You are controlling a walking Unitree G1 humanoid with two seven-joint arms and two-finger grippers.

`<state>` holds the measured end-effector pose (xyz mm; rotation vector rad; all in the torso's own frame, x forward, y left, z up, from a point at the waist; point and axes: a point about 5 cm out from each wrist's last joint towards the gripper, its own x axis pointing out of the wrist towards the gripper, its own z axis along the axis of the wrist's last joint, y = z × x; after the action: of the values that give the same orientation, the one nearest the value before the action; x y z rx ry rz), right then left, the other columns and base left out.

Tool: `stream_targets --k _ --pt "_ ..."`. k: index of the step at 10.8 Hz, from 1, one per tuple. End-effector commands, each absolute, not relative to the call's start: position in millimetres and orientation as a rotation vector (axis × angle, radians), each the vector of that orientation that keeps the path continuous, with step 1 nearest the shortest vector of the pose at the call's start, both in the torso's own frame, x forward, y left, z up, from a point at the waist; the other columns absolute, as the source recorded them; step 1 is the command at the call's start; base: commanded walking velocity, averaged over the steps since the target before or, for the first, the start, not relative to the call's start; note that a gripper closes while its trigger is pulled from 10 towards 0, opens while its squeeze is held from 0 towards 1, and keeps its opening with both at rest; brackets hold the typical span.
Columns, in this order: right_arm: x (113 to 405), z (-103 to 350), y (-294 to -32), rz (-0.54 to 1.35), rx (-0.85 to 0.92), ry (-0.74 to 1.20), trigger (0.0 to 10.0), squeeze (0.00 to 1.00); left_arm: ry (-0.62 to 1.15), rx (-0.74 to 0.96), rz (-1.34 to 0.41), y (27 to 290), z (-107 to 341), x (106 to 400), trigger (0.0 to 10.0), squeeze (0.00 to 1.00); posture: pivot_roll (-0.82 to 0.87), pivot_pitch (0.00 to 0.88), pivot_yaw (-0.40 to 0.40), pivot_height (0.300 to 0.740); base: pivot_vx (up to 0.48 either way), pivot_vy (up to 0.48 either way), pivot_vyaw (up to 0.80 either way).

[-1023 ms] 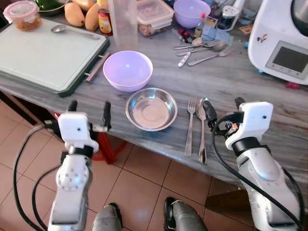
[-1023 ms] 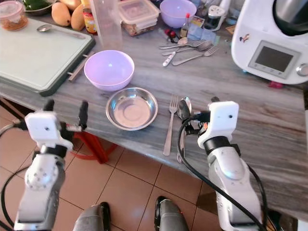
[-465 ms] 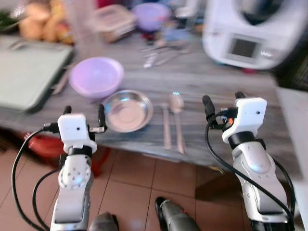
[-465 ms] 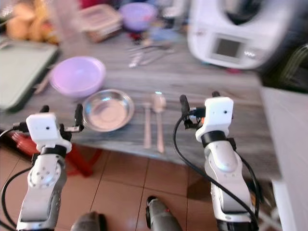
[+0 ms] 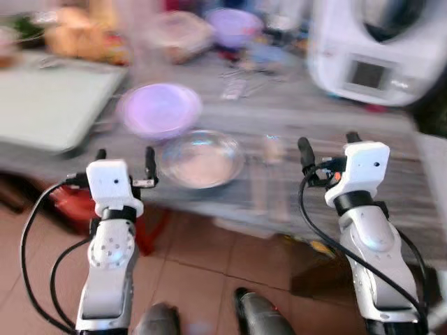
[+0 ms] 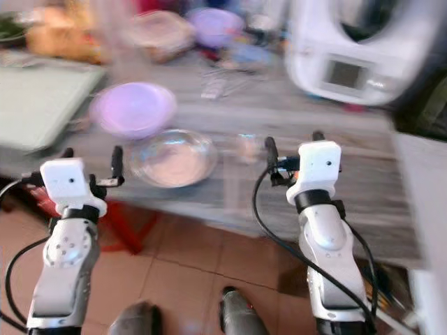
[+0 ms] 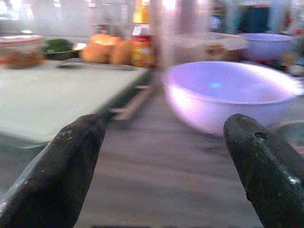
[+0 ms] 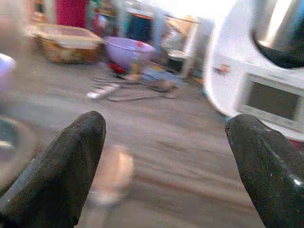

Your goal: Setting the table

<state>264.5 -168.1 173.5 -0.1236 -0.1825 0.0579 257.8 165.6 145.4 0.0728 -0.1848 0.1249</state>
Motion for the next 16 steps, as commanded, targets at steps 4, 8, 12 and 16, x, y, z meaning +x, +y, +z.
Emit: stream_targets --k 4,8,12,16 --pt "263.5 169.8 -168.8 0.047 -0.133 -0.175 10.0 0.00 -0.169 0.080 0.116 165.9 143.7 256.4 10.0 0.00 -0.04 0.166 -0.021 0.740 -0.205 0.297 0.00" --pt "265.0 167.3 -168.7 0.038 -0.123 -0.164 10.0 0.00 -0.159 0.099 0.082 159.3 139.4 253.1 10.0 0.00 -0.04 0.171 -0.018 0.740 0.000 0.000 0.00" --pt "269.4 166.7 -162.5 0.078 -0.127 -0.161 10.0 0.00 -0.160 0.079 0.031 147.7 137.9 254.6 10.0 0.00 -0.04 0.192 -0.024 0.740 0.000 0.000 -0.22" --pt "269.0 159.5 -155.4 0.118 -0.117 -0.138 10.0 0.00 -0.138 0.091 0.024 145.0 131.1 252.0 10.0 0.00 -0.04 0.199 -0.030 0.740 0.000 0.000 0.00"
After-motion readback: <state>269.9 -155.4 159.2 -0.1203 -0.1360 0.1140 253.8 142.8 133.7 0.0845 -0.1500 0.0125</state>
